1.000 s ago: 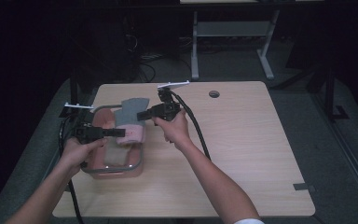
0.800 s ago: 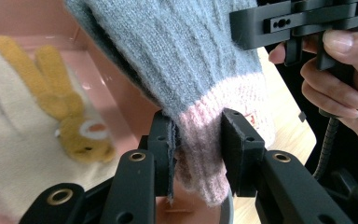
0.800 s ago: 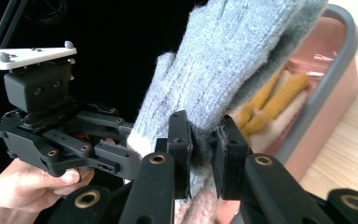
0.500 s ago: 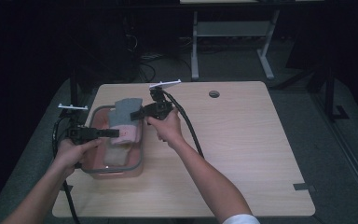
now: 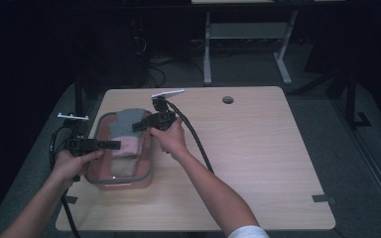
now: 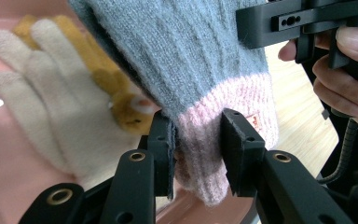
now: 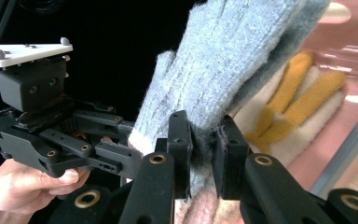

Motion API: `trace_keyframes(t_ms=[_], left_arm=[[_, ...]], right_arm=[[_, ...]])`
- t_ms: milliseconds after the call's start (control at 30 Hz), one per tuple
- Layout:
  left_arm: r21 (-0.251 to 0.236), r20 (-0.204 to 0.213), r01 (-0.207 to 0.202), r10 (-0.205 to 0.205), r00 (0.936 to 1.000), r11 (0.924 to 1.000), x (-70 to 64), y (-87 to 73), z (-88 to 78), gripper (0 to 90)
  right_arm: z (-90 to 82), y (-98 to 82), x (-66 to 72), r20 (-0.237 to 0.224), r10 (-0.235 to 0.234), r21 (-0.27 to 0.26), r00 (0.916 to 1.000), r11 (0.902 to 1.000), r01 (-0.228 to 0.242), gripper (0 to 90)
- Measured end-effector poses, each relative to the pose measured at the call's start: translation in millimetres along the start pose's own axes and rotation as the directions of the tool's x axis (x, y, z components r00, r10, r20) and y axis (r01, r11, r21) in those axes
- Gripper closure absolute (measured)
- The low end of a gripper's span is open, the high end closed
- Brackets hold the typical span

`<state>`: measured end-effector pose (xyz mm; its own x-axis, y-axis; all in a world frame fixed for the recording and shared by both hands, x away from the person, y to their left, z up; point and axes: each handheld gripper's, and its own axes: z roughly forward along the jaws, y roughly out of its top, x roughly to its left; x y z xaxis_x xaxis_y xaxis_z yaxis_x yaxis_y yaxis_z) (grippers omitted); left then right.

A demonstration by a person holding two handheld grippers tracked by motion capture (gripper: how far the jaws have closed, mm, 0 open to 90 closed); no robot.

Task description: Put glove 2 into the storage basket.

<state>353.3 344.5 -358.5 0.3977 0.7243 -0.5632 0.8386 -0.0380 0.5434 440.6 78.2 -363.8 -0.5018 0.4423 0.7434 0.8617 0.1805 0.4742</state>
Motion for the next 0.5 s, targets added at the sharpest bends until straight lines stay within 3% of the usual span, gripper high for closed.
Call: trace_keyframes(t_ms=[500], left_arm=[[0.044,-0.049,0.012,-0.010,0.9988,0.9990,15.6,-8.7,2.1,66.7]], right_arm=[[25.1,-4.3,-7.8,0.009,0.010,0.039,0.9999,0.9992,-0.011,78.5]])
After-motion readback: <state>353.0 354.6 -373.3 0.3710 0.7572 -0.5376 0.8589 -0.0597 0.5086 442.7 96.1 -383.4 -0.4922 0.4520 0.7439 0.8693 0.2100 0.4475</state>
